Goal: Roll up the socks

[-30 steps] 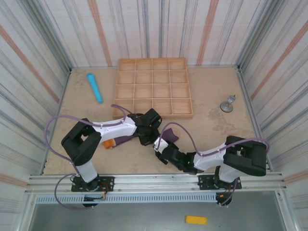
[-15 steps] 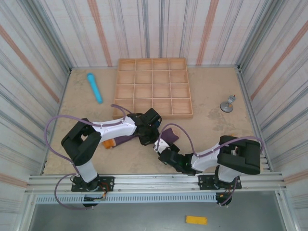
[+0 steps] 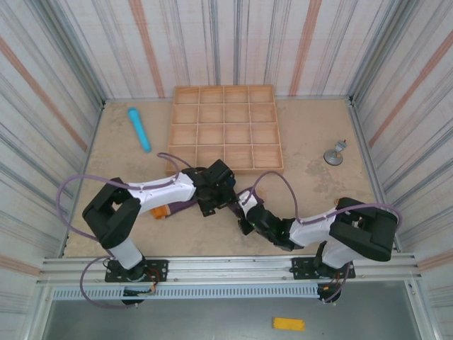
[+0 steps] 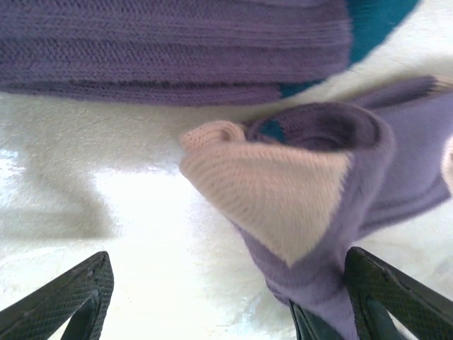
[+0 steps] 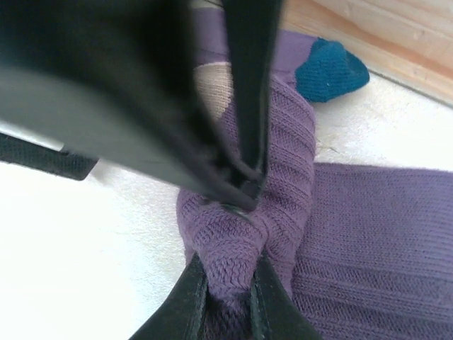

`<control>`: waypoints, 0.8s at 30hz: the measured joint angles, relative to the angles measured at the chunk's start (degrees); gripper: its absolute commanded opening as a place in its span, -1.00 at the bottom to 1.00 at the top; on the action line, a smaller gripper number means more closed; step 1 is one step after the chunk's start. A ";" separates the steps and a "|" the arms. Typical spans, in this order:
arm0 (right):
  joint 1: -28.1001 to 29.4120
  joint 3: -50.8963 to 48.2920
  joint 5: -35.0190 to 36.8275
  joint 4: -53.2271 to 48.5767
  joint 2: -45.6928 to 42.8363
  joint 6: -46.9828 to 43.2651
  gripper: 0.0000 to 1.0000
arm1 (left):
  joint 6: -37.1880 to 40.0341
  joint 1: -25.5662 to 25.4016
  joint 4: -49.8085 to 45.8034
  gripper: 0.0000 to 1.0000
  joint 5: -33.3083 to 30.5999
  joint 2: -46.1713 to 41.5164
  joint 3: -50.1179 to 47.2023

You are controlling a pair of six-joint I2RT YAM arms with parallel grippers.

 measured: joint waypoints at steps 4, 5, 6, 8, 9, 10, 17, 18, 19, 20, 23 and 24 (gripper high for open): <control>-5.33 -2.36 -8.15 2.43 -1.75 5.97 -1.00 | 0.68 -1.27 1.22 0.69 -2.14 -3.63 -0.61; -6.40 -2.60 -9.86 2.62 -1.92 7.41 -1.00 | 0.85 -1.40 1.49 0.68 -2.62 -4.13 -0.61; -7.26 -2.78 -11.30 2.84 -2.01 8.72 -1.00 | 1.05 -1.64 1.90 0.65 -3.21 -4.55 -0.61; -8.76 -3.23 -13.81 3.58 -2.01 11.30 -1.00 | 1.46 -1.92 2.47 0.62 -4.13 -4.74 -0.61; -9.62 -3.37 -15.06 3.72 -2.01 12.81 -1.00 | 1.73 -2.03 2.67 0.60 -4.42 -4.74 -0.61; -10.54 -3.37 -16.46 3.72 -2.01 14.40 -1.00 | 1.99 -2.25 2.80 0.58 -4.76 -4.74 -0.63; -14.43 -4.85 -22.36 6.16 -1.46 23.41 -1.00 | 3.21 -3.96 3.54 0.46 -6.54 -4.55 -0.63; -14.64 -4.98 -22.45 6.23 -1.51 24.55 -1.00 | 3.45 -4.17 3.58 0.45 -6.80 -4.42 -0.63; -14.69 -5.18 -22.47 6.21 -1.77 25.59 -1.00 | 3.69 -4.24 3.74 0.44 -6.91 -4.24 -0.66; -14.86 -5.22 -22.49 5.88 -2.10 26.56 -1.00 | 3.89 -4.26 3.93 0.44 -6.93 -4.04 -0.68; -15.61 -5.62 -22.62 2.97 -4.59 29.70 -1.00 | 4.96 -4.26 5.16 0.39 -6.91 -3.34 -1.27; -15.87 -5.64 -22.60 1.22 -5.79 30.77 -1.00 | 5.38 -4.26 5.84 0.37 -6.88 -3.04 -1.64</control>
